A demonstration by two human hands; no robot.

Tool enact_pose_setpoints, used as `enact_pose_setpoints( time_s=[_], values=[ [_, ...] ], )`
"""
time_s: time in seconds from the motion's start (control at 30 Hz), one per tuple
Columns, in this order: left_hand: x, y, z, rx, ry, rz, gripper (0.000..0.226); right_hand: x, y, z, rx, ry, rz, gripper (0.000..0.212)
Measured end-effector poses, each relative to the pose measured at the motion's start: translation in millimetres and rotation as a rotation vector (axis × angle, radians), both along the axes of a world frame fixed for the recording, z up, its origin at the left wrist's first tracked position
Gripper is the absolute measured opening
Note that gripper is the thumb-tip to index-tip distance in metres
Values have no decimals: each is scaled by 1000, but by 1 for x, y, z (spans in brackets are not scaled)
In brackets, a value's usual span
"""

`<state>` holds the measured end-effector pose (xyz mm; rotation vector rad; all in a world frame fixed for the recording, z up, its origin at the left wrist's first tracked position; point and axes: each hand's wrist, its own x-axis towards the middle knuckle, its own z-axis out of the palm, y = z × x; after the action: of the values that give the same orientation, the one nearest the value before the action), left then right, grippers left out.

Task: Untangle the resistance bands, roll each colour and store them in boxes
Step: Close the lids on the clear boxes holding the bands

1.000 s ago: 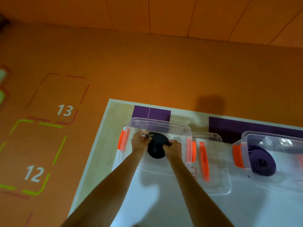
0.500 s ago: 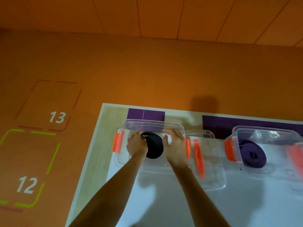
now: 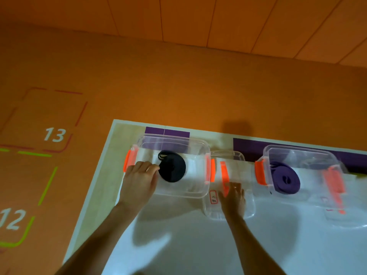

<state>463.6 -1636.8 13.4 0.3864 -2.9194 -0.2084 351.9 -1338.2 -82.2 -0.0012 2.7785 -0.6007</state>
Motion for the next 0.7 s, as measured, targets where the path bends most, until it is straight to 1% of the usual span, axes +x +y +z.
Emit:
enact_pose_setpoints(
  time_s=[0.03,0.1,0.2,0.23,0.3,0.4,0.53,0.7],
  values=[
    [9,0,-3,-10,33,2,15,0,-1,-4,4,12,-4,38],
    [23,-1,-11,-8,54,10,26,-5,-3,-8,-18,54,-52,26],
    [33,-1,-19,13,56,43,31,-15,-7,-4,-41,-4,-112,18],
    [34,-2,-20,20,54,56,32,-15,-8,-2,-28,-35,-110,18],
    [34,-1,-21,50,41,78,36,-11,-9,2,14,-91,-103,27],
    [35,3,-17,82,12,87,40,9,-4,10,68,-116,-126,31],
    [37,3,-9,118,-21,113,28,48,10,22,83,-114,-172,31],
    [40,8,2,128,-90,106,31,114,30,47,84,-99,-252,32]
  ],
)
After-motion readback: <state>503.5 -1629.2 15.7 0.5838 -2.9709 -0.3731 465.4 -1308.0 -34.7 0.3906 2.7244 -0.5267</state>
